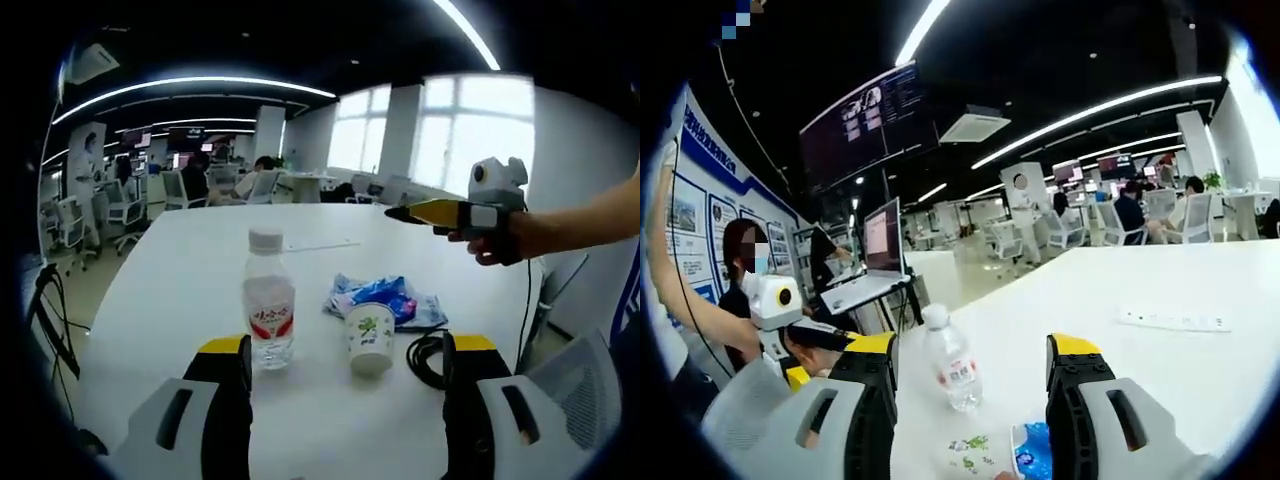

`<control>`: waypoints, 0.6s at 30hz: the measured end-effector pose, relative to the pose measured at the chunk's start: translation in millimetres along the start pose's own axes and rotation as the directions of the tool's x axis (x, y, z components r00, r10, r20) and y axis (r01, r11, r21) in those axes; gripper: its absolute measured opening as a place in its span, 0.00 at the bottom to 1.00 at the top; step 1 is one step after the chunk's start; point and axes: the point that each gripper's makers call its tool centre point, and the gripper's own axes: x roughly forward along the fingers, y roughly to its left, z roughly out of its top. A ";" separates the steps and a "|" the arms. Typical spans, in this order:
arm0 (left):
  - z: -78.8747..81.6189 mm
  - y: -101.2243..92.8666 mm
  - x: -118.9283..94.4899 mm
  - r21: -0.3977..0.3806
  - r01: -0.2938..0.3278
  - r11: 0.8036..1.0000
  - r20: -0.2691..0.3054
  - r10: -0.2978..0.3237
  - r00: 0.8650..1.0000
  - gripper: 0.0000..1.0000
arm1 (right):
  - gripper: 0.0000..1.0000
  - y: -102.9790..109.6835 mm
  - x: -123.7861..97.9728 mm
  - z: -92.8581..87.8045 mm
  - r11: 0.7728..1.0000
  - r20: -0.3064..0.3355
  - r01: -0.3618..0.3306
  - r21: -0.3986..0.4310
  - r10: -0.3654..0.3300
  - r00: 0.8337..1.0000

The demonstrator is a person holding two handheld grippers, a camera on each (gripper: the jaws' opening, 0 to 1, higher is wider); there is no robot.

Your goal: Arrange the tabletop items into an orderly group along one side of the table until the central work area is clear of visible clutter.

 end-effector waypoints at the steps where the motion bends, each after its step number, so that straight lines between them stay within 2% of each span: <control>1: -0.3 -0.5 0.2 0.002 0.001 1.000 -0.001 -0.001 1.000 0.74 | 0.57 0.5 -2.7 -1.6 1.000 -0.001 0.003 -0.001 -0.003 1.000; 8: -2.3 -3.5 1.0 0.005 0.009 1.000 -0.010 -0.009 1.000 0.74 | 0.57 -0.7 -14.0 -11.1 1.000 -0.017 0.024 0.010 -0.024 1.000; 13: -5.9 -4.1 0.4 0.007 0.012 1.000 -0.027 -0.012 1.000 0.74 | 0.57 1.0 -21.5 -21.8 0.999 -0.062 0.045 -0.010 -0.046 0.997; 18: -7.7 -4.8 0.0 0.007 0.016 1.000 -0.031 -0.016 0.999 0.74 | 0.57 10.2 -28.7 -35.3 0.999 -0.108 0.033 -0.020 -0.035 0.994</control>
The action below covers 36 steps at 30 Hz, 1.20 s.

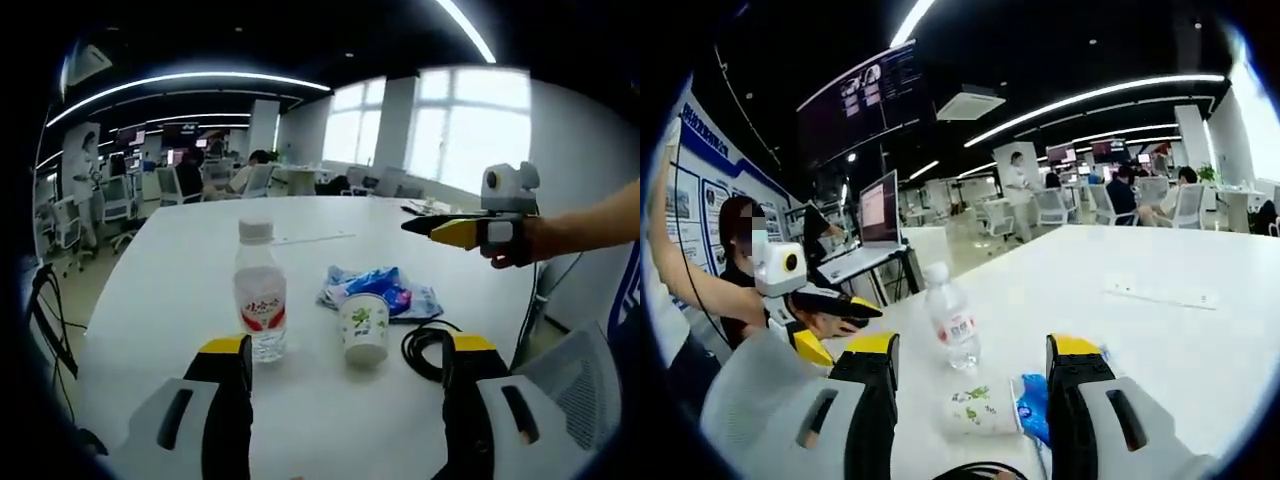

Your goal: Arrange the tabletop items into an orderly group along one side of the table until the central work area is clear of visible clutter.

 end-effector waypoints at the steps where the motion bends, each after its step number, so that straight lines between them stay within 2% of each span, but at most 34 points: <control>1: -0.3 -0.3 0.4 -0.001 0.002 1.000 -0.001 -0.002 1.000 0.74 | 0.57 1.0 -1.0 -1.6 1.000 -0.004 -0.001 0.003 0.001 1.000; 5: -2.2 -2.0 1.5 -0.007 0.010 1.000 -0.011 -0.010 1.000 0.72 | 0.57 4.8 -8.6 -8.2 1.000 -0.009 0.011 0.021 -0.010 1.000; 10: -3.9 -3.8 2.7 -0.007 0.018 1.000 -0.018 -0.018 1.000 0.72 | 0.57 10.9 -18.9 -22.4 1.000 -0.049 0.019 0.004 -0.019 0.999; 16: -6.9 -4.5 4.9 -0.019 0.028 0.999 -0.029 -0.028 0.999 0.72 | 0.56 9.4 -35.0 -30.8 0.995 -0.022 0.076 0.062 -0.074 0.997; 24: -9.7 -4.4 5.3 -0.026 0.027 0.999 -0.036 -0.028 0.999 0.72 | 0.56 5.1 -60.2 -54.8 0.990 -0.060 0.114 0.087 -0.109 0.992; 29: -14.0 -4.7 5.2 -0.029 0.026 0.999 -0.047 -0.028 0.998 0.73 | 0.56 3.7 -70.4 -59.6 0.987 -0.071 0.134 0.094 -0.127 0.989; 36: -22.1 -6.0 4.4 -0.044 0.025 0.999 -0.061 -0.027 0.998 0.73 | 0.56 3.6 -72.3 -63.2 0.984 -0.072 0.144 0.106 -0.137 0.988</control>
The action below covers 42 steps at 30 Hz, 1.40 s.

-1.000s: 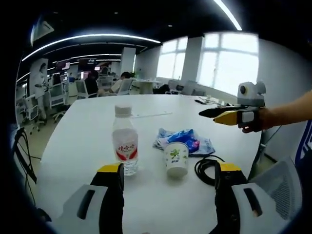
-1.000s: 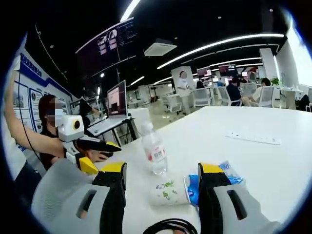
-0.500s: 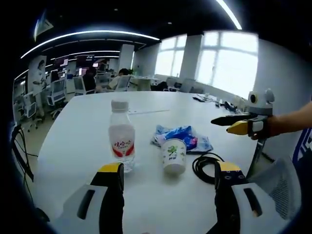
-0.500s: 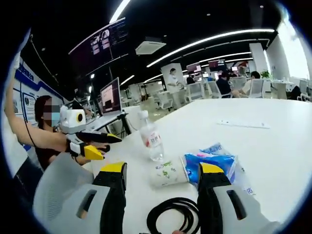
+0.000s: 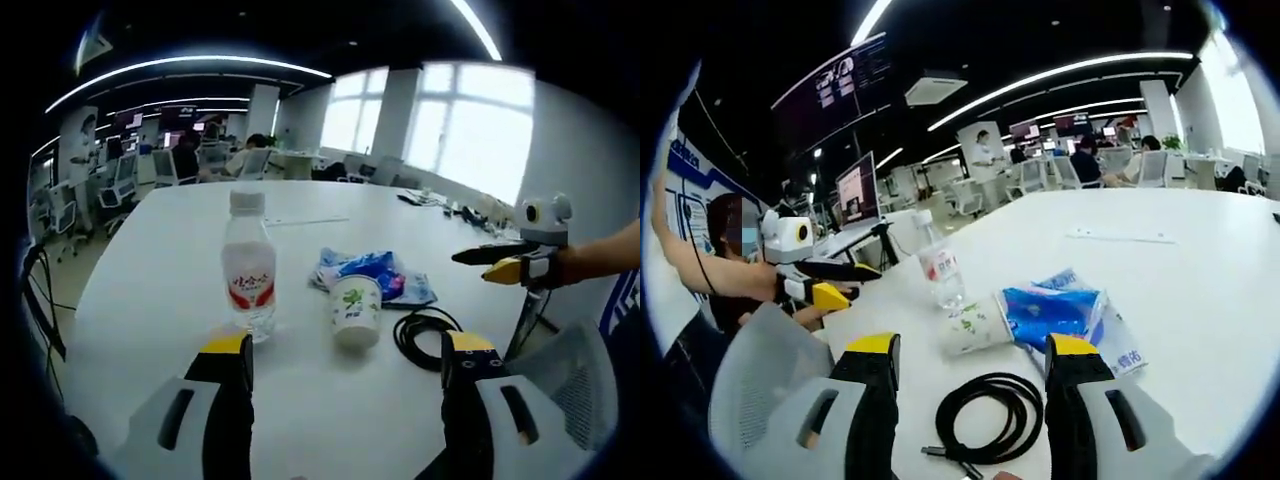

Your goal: Arrange the tabletop items into an orderly group along one side of the table until the central work area is clear of visible clutter.

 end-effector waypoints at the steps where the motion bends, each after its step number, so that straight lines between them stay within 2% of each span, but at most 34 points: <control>1: -1.1 -0.1 0.2 -0.003 0.000 1.000 -0.001 0.000 1.000 0.73 | 0.56 -0.6 0.5 -1.1 1.000 0.000 0.002 0.006 -0.002 1.000; 16: 2.4 0.2 -1.4 -0.013 0.004 1.000 0.002 -0.004 1.000 0.73 | 0.56 -5.7 2.8 -1.7 0.999 0.009 0.012 0.032 -0.013 1.000; 26: 2.5 1.6 -2.3 -0.013 -0.001 1.000 -0.001 0.001 1.000 0.73 | 0.55 -7.6 7.5 4.0 0.999 0.013 -0.005 0.033 0.005 1.000; 31: 8.1 1.9 -3.3 -0.029 -0.003 1.000 0.022 0.004 1.000 0.73 | 0.53 -14.4 10.3 3.1 0.998 0.014 0.012 0.058 -0.013 1.000; 42: 9.6 1.4 -7.0 -0.036 -0.005 0.999 0.031 0.007 1.000 0.73 | 0.49 -6.2 25.0 11.2 0.998 0.003 -0.037 0.043 0.037 0.999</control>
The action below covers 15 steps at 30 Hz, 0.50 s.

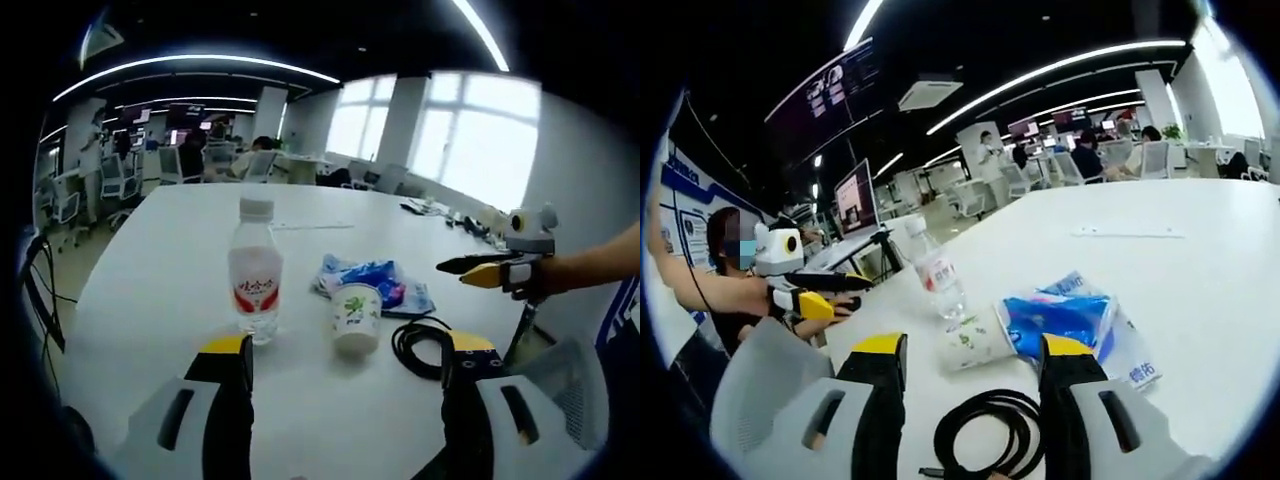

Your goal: Arrange the tabletop items into an orderly group along one side of the table until the central work area is clear of visible clutter.

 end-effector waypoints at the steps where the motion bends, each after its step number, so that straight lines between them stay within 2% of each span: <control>1: -0.7 0.2 -0.1 0.000 0.000 1.000 -0.003 0.000 1.000 0.73 | 0.49 -0.1 1.4 0.8 1.000 -0.001 -0.004 -0.001 0.004 1.000; 7: -1.4 1.7 -1.2 -0.003 -0.003 1.000 -0.004 0.003 1.000 0.73 | 0.44 0.5 12.6 8.2 0.999 -0.013 -0.043 0.001 0.043 0.999; 15: -7.0 -3.2 -2.7 0.004 0.005 1.000 -0.021 -0.005 1.000 0.73 | 0.40 -1.1 34.2 10.8 0.995 -0.085 -0.094 -0.040 0.090 0.992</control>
